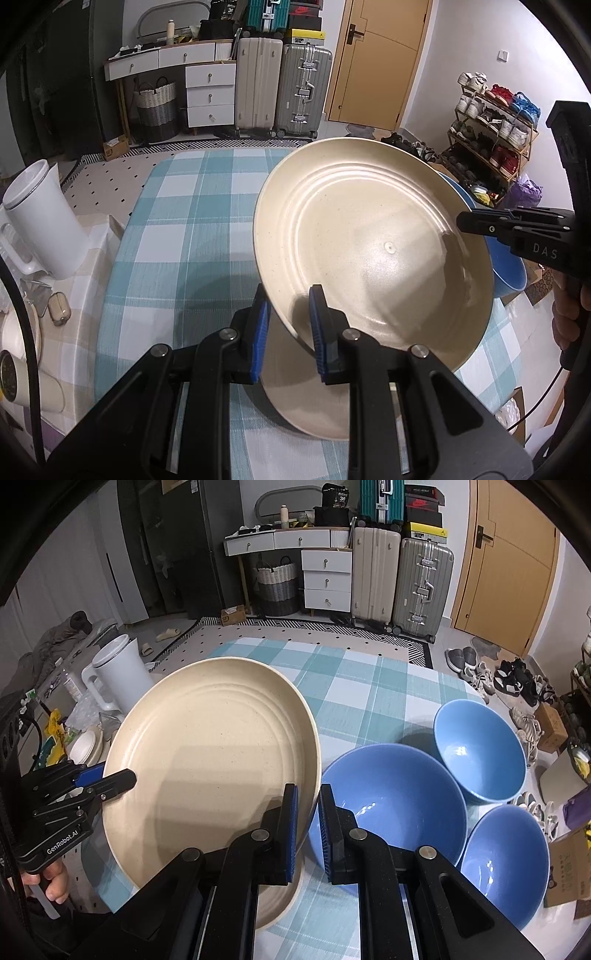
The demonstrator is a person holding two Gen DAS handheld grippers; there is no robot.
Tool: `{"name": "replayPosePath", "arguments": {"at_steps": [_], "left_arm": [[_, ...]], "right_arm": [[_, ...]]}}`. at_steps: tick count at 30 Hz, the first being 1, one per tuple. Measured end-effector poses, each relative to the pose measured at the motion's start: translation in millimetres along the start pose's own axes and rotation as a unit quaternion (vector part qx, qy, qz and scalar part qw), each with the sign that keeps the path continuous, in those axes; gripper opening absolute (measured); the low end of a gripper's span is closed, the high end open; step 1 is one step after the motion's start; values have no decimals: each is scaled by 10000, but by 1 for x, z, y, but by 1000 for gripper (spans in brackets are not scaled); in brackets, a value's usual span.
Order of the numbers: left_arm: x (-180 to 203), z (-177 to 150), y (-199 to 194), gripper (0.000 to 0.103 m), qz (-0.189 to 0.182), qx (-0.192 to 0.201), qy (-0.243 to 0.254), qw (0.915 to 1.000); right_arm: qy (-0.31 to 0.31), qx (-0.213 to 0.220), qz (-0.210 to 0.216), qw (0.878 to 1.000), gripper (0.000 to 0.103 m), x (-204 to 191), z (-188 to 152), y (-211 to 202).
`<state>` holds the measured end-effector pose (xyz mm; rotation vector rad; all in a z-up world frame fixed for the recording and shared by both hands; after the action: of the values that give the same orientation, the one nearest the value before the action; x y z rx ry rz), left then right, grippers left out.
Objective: Organize plates and bowls
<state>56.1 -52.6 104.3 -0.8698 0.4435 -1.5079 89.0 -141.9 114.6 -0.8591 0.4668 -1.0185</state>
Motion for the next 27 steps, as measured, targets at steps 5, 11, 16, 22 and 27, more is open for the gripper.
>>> {"name": "replayPosePath", "arguments": {"at_steps": [5,11,16,22,27], "left_arm": [[0,-12,-9,18,-12,35,7,10000],[-2,-23,-11,18,-24,19,-14,10000],[-9,-38,-12,18,-75,27,-62,9999],[-20,-48,-5,18,-113,20,-163,9998],[-27,-53,1,18,-71,-19,-221,9997]], "right_arm": [[18,38,11,10000,12,-6,-9,-4],[21,56,32,10000,12,-13,-21,-5],[86,107,58,9999,12,-19,-29,-5],[44,202,47,9998,12,-29,-35,-5],[14,194,24,9998,13,-36,-43,0]]}}
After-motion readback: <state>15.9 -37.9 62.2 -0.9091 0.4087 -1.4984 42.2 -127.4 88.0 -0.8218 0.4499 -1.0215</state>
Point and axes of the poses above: each gripper's, at about its wrist camera, not at the fingertips, and y roughly the way its jaws point, x to its right, z to its top, the point moved 2 cm from there along y, roughly the way its jaws point, and after that the axes turned 11 degrees about -y, right-handed, at the moved point
